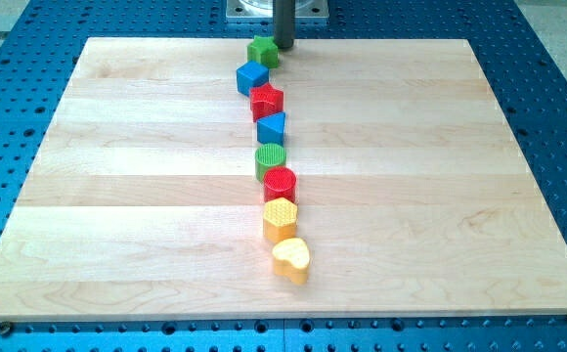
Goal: Place the blue cube diagonal to the green star
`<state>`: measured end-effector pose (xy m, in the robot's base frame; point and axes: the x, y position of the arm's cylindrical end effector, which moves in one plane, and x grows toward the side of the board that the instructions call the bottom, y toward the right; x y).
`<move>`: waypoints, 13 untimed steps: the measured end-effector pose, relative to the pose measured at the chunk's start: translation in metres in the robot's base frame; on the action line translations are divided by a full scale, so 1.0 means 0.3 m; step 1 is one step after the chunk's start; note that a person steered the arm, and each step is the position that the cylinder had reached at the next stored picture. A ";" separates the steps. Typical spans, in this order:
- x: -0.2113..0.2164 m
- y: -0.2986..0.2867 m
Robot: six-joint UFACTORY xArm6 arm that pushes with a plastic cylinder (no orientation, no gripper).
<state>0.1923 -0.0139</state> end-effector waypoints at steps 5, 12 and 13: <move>0.344 -0.325; 0.338 -0.153; 0.351 -0.272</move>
<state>0.2974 -0.0955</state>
